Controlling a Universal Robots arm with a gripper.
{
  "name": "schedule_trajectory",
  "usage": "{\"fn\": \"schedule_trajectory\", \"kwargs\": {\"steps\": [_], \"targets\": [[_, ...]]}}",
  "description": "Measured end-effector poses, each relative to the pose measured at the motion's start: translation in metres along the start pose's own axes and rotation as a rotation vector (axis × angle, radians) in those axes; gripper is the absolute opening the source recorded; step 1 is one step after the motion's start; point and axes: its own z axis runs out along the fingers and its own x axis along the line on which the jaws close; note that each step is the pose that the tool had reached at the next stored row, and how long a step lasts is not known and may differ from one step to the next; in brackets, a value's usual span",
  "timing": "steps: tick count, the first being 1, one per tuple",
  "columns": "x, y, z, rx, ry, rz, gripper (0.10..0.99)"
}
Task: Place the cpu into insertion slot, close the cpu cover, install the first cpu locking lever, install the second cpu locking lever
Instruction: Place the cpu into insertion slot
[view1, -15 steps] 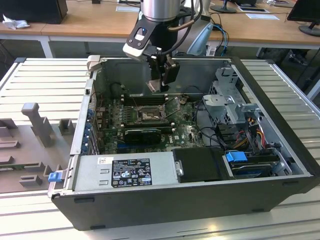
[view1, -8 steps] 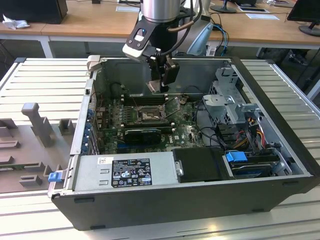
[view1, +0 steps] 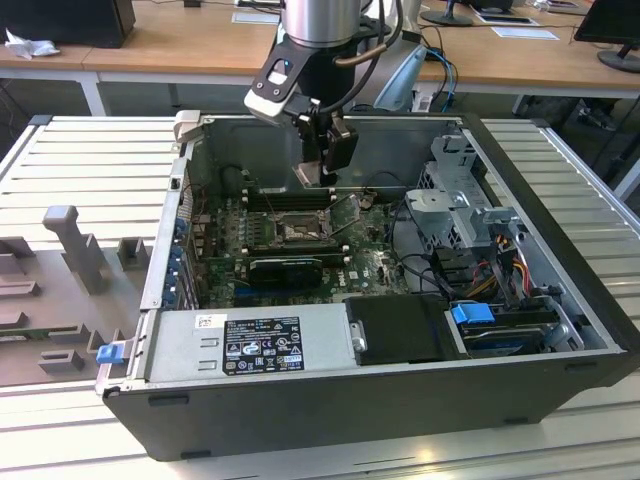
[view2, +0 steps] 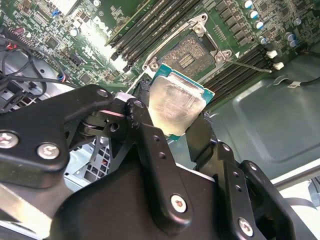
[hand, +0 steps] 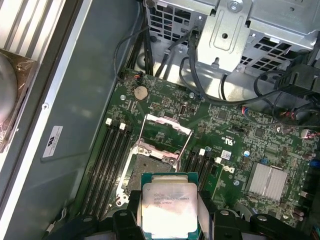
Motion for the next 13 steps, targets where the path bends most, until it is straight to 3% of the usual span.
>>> {"fn": "schedule_trajectory", "kwargs": {"steps": [13], "targets": [[-0.0001, -0.0003, 0.0041, 0.0, -0.0013, 0.016, 0.533]]}}
